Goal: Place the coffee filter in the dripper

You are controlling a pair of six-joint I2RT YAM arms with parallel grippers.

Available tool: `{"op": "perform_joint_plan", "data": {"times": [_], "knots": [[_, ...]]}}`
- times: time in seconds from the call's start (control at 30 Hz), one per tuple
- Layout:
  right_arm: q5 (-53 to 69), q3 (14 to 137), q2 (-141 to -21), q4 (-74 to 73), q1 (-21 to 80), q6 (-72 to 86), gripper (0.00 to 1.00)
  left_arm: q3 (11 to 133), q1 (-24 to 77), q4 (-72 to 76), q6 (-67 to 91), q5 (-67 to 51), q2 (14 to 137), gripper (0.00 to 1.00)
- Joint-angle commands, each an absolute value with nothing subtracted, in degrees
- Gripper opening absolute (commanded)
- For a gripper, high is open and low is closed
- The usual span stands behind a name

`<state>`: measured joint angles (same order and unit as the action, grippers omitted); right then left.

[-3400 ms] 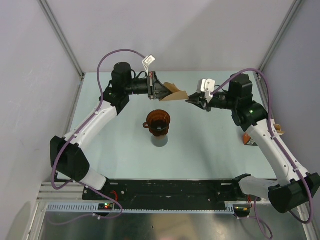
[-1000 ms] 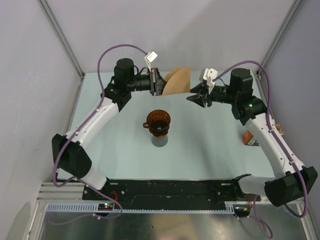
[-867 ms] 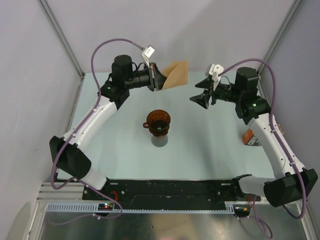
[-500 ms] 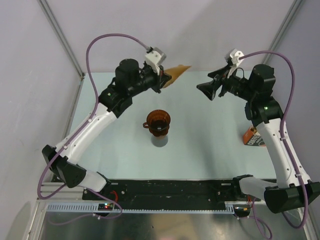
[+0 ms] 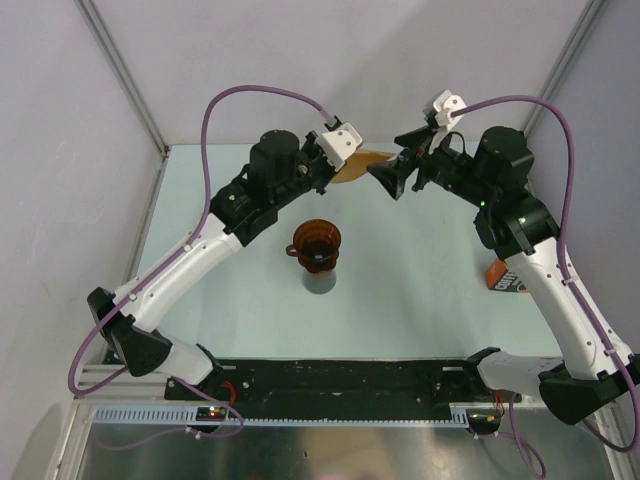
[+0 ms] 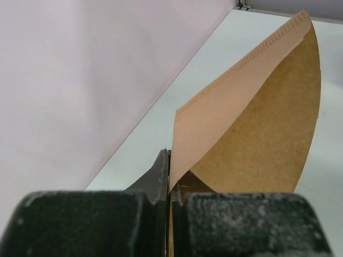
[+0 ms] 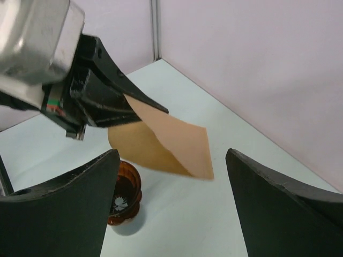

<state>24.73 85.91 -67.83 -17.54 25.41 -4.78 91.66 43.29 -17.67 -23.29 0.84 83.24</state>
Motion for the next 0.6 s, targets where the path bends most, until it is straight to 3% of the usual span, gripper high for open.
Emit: {"op": "perform_joint_plan", "data": {"times": [0.0,0.57], "knots": [[16.35,89.75,-69.70,-18.11,28.57,-8.09,0.86,92.25,44.97,-16.70,-27.60,2.93,81.51,0.00],[9.98,90.16,-73.03,-23.54,31.70,-13.86,0.84,92.52,46.01,-16.69,-26.72,2.00,80.81,0.00]]}}
